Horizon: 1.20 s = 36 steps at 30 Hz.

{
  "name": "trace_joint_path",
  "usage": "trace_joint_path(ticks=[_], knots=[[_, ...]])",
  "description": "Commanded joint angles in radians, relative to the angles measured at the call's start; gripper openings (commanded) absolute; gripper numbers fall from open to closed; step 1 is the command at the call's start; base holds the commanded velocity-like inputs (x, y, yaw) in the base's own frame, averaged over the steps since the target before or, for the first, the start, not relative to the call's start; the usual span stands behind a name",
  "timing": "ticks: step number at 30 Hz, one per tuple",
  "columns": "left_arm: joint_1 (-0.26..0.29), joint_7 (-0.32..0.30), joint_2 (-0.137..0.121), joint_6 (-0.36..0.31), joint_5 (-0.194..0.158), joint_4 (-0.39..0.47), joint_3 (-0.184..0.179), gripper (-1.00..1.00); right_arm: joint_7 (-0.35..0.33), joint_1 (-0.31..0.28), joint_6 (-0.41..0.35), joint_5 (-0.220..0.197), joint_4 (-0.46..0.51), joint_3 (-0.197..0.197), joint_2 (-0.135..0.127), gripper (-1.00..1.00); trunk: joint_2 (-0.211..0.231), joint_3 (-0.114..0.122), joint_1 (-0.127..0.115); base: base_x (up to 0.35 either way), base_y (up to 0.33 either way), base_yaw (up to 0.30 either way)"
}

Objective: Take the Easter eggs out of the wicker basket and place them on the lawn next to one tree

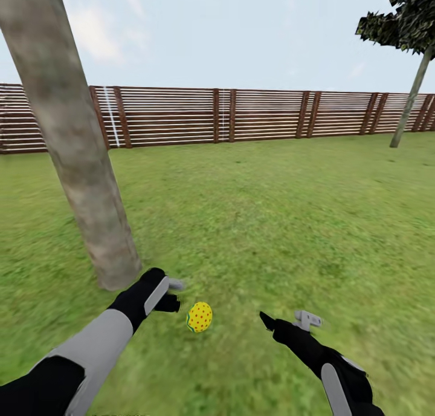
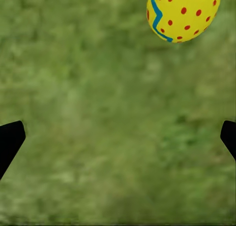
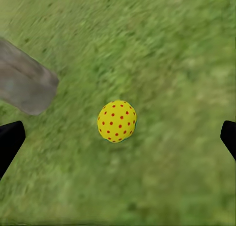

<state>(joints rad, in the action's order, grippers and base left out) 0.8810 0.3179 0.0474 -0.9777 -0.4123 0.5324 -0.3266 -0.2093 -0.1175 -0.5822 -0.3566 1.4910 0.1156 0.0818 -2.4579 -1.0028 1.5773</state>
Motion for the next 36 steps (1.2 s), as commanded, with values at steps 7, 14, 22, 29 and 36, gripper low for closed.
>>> trace_joint_path(ticks=[7, 14, 22, 29, 36], knots=[[0.020, 0.009, -0.002, -0.007, -0.011, -0.055, -0.003, 1.00, -0.001, -0.001, -0.005, -0.001, 0.000, -0.024, 0.001, 1.00, 0.049, 0.019, -0.027, 0.000, 0.000, 0.191], [0.022, 0.009, -0.003, -0.007, -0.011, -0.061, -0.003, 1.00, 0.000, -0.001, -0.005, 0.000, 0.000, -0.029, 0.002, 1.00, 0.098, 0.040, -0.054, 0.000, 0.000, 0.130], [0.022, 0.009, -0.003, -0.007, -0.010, -0.061, -0.002, 1.00, 0.001, -0.001, -0.005, 0.001, 0.000, -0.028, 0.001, 1.00, 0.154, 0.065, -0.085, -0.101, 0.060, 0.266], [0.022, 0.009, -0.003, -0.007, -0.011, -0.061, -0.002, 1.00, 0.001, -0.001, -0.005, 0.000, -0.001, -0.028, 0.001, 1.00, 0.203, 0.086, -0.111, -0.112, 0.071, 0.282], [0.021, 0.009, -0.003, -0.007, -0.010, -0.061, -0.003, 1.00, 0.001, -0.001, -0.005, -0.001, -0.003, -0.028, 0.002, 1.00, 0.252, 0.105, -0.138, -0.015, 0.009, 0.280]])
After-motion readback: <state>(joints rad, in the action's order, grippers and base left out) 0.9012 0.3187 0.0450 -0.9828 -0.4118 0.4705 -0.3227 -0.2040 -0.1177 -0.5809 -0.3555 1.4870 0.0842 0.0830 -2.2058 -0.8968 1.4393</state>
